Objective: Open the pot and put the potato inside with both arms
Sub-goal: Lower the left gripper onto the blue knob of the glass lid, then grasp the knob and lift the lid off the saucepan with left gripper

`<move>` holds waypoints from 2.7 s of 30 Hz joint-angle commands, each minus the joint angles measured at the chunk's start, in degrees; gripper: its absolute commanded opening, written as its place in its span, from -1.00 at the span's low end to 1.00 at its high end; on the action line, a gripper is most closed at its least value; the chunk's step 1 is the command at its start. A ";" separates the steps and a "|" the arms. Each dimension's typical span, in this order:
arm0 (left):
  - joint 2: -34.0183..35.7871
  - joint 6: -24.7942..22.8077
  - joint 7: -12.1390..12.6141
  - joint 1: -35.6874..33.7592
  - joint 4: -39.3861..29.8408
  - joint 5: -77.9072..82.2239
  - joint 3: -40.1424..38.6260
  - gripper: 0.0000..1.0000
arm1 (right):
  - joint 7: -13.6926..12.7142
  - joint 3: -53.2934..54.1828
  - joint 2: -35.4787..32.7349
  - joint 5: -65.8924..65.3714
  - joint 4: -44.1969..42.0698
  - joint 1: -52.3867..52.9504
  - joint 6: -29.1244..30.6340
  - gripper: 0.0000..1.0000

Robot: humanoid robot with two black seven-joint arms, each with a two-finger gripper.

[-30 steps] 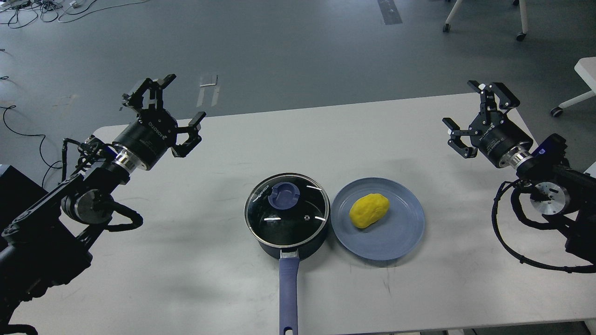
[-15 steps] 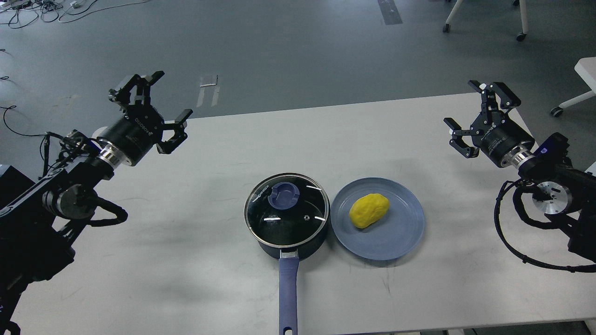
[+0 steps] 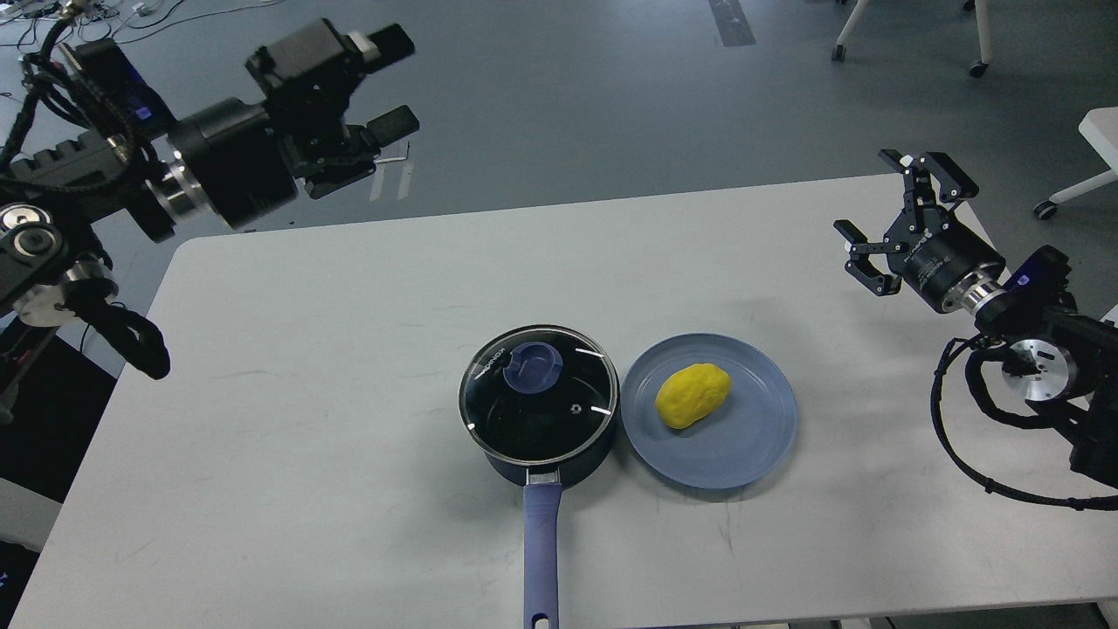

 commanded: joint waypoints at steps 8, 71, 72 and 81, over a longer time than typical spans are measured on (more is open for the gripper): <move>-7.72 3.90 -8.14 0.30 -2.70 46.31 8.50 0.95 | 0.00 -0.09 -1.31 0.00 0.19 -0.45 0.00 1.00; -5.89 18.70 -9.86 0.30 1.87 59.62 17.76 -0.07 | 0.00 -0.18 -1.05 -0.18 0.19 0.16 0.00 1.00; -4.23 18.70 -9.86 0.03 1.96 59.36 17.76 -0.07 | 0.00 -0.18 -1.05 -0.18 0.19 0.16 0.00 1.00; 11.41 23.26 -9.86 2.92 4.23 58.04 19.07 -0.05 | 0.00 -0.18 -1.05 -0.18 0.19 0.25 0.00 1.00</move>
